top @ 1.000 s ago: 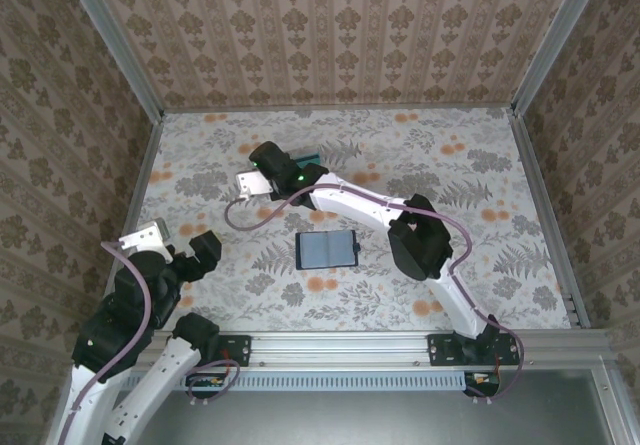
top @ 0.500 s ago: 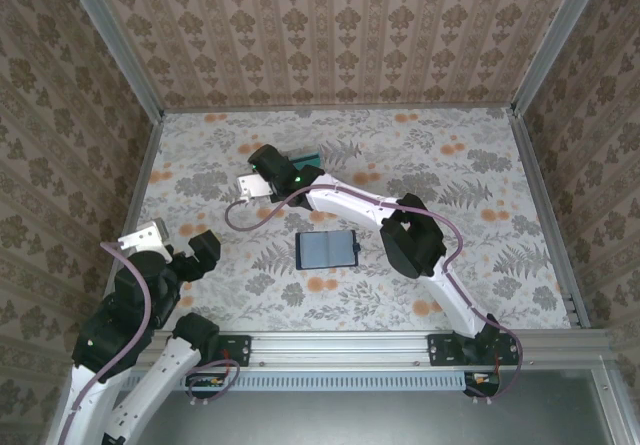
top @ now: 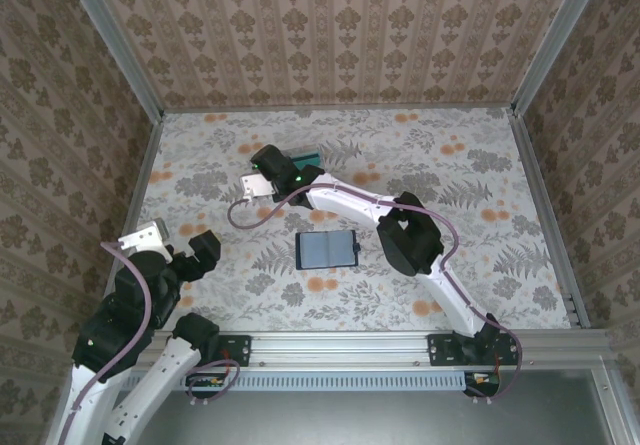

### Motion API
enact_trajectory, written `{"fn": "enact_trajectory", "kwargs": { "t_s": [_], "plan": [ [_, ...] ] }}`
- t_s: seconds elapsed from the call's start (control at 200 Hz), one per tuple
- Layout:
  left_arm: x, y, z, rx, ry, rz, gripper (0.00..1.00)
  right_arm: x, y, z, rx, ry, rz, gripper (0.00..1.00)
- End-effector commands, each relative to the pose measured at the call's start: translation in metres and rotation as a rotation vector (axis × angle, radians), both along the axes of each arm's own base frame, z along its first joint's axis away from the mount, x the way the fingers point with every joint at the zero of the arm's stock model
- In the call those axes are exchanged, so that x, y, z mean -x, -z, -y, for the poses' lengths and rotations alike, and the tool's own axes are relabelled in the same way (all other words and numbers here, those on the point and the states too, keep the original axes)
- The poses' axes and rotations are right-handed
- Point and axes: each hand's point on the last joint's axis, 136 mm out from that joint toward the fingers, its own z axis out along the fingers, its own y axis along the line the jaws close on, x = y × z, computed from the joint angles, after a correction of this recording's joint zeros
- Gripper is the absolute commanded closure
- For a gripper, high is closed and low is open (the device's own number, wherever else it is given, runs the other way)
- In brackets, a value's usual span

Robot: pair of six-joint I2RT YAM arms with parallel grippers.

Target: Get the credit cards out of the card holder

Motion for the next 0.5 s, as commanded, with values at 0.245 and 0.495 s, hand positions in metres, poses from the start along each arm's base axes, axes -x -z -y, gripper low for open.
{"fn": "enact_trajectory", "kwargs": {
  "t_s": [0.245, 0.495],
  "plan": [
    [0.001, 0.004, -0.004, -0.015, -0.018, -0.003, 0.00, -0.029, -0.003, -0.004, -0.039, 0.069, 0.116, 0.85],
    [0.000, 0.005, -0.004, -0.021, -0.019, -0.003, 0.00, -0.039, -0.011, -0.003, -0.068, 0.096, 0.154, 0.75]
  ]
}}
